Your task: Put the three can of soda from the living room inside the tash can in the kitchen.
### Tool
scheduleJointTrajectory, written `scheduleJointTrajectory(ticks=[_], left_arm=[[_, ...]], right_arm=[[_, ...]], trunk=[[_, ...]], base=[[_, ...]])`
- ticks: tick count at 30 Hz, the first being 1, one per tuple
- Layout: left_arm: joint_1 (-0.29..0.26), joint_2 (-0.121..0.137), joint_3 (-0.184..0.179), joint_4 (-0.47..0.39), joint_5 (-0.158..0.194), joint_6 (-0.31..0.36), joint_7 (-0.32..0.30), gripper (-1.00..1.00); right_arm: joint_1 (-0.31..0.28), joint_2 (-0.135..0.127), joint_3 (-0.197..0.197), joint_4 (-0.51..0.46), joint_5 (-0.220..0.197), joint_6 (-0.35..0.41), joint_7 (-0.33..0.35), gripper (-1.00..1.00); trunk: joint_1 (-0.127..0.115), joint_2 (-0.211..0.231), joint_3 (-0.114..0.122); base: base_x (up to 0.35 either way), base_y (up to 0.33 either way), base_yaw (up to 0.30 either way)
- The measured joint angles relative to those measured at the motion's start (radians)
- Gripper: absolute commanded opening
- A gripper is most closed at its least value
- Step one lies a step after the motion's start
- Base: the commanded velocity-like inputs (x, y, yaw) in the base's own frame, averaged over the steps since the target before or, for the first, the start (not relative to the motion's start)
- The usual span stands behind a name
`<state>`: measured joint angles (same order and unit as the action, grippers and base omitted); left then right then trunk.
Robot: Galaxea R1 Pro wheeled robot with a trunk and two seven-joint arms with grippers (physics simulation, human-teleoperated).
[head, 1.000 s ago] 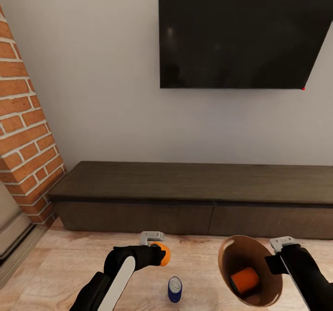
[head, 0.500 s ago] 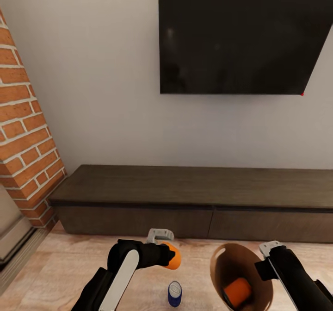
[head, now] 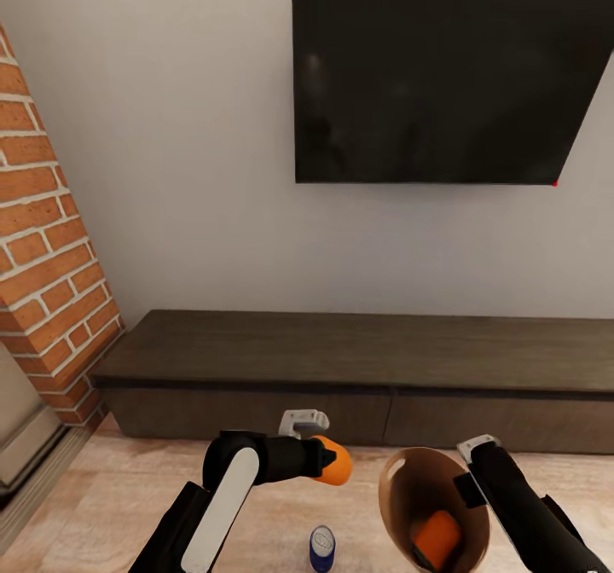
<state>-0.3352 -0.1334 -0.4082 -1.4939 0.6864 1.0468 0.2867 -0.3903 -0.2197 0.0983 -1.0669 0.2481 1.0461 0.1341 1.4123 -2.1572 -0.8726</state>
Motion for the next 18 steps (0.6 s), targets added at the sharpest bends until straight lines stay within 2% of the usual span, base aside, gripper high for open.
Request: scheduleJointTrajectory(ticks=[2, 6, 8, 12, 18], left_arm=[[-0.001, 0.0, -0.004, 0.001, 0.006, 0.0, 0.0, -1.0], [-0.002, -0.001, -0.014, 0.001, 0.018, 0.0, 0.0, -1.0], [-0.002, -0.001, -0.022, 0.001, 0.027, 0.0, -0.001, -1.0], [-0.002, -0.002, -0.041, 0.001, 0.044, 0.0, -0.002, -1.0], [-0.002, -0.004, -0.056, 0.005, 0.05, 0.0, -0.005, -1.0]], right_arm=[[-0.005, 0.014, 0.006, 0.008, 0.009, 0.0, -0.014, -1.0], [-0.012, 0.039, 0.018, 0.037, -0.051, 0.001, -0.021, -1.0], [-0.024, 0.047, 0.035, 0.058, -0.046, 0.001, -0.024, -1.0], [-0.046, 0.056, 0.064, 0.092, -0.006, 0.001, -0.045, -1.0], [-0.053, 0.083, 0.075, 0.106, -0.034, 0.001, -0.081, -1.0]], trunk=[[-0.008, 0.014, 0.006], [-0.023, 0.042, 0.019], [-0.031, 0.056, 0.025], [-0.046, 0.084, 0.038], [-0.069, 0.126, 0.056]], base=[[0.0, 0.0, 0.0], [0.0, 0.0, 0.0], [0.0, 0.0, 0.0], [0.0, 0.0, 0.0], [0.0, 0.0, 0.0]])
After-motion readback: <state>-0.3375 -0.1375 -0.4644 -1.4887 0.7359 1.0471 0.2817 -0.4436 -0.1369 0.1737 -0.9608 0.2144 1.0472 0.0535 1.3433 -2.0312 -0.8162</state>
